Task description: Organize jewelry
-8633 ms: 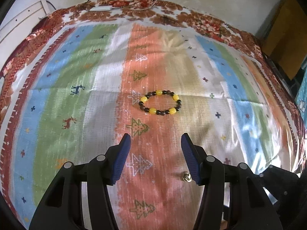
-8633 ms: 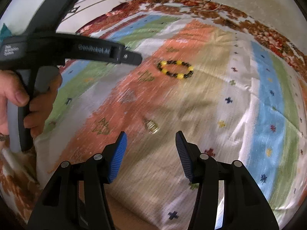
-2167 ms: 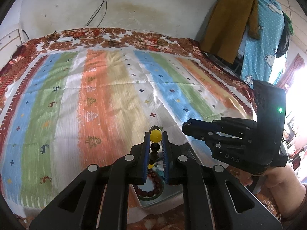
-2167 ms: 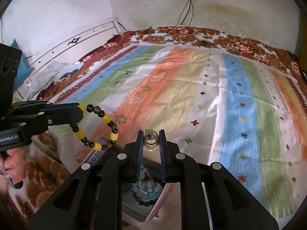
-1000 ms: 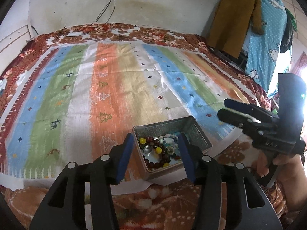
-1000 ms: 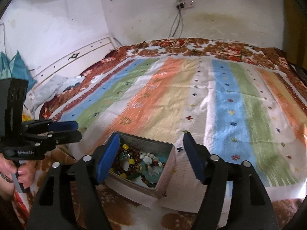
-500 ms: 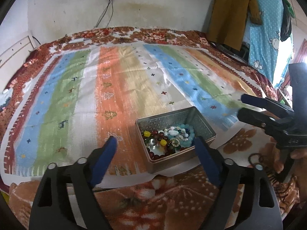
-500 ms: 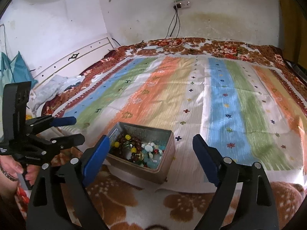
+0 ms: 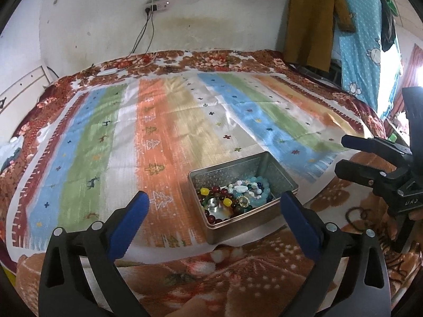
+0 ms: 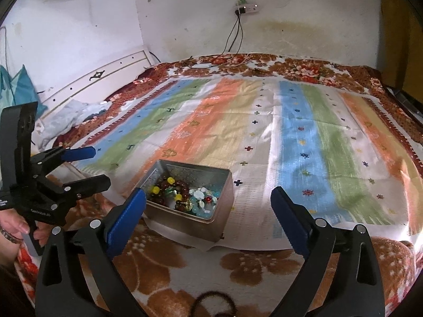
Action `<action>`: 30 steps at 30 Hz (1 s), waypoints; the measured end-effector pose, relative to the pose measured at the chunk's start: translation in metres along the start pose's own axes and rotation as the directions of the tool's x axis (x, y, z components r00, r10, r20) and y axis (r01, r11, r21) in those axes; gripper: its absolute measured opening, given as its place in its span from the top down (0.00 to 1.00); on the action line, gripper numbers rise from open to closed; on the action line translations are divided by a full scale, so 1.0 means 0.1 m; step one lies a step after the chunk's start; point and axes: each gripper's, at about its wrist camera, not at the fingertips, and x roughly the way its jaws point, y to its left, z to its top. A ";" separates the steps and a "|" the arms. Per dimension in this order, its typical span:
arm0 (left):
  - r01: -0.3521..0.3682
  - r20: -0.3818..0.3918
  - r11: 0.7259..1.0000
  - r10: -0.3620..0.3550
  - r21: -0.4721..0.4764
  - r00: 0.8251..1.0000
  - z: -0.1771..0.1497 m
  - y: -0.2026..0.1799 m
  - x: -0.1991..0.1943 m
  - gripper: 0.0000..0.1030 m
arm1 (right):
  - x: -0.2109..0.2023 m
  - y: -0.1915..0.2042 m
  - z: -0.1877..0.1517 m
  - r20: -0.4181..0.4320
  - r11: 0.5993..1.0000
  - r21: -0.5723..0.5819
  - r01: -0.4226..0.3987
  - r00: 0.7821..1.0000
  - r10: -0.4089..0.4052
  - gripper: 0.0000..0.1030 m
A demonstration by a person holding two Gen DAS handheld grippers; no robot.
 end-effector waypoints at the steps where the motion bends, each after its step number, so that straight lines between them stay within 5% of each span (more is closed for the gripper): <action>1: -0.006 -0.001 1.000 0.006 0.005 1.000 0.00 -0.01 0.00 0.05 | 0.00 -0.01 0.00 0.000 1.000 0.006 -0.001 1.000 0.001 0.07; 30: 0.016 -0.005 1.000 -0.016 0.019 1.000 -0.03 -0.02 0.04 0.06 | 0.08 -0.04 0.00 -0.028 1.000 0.012 -0.008 1.000 0.009 0.07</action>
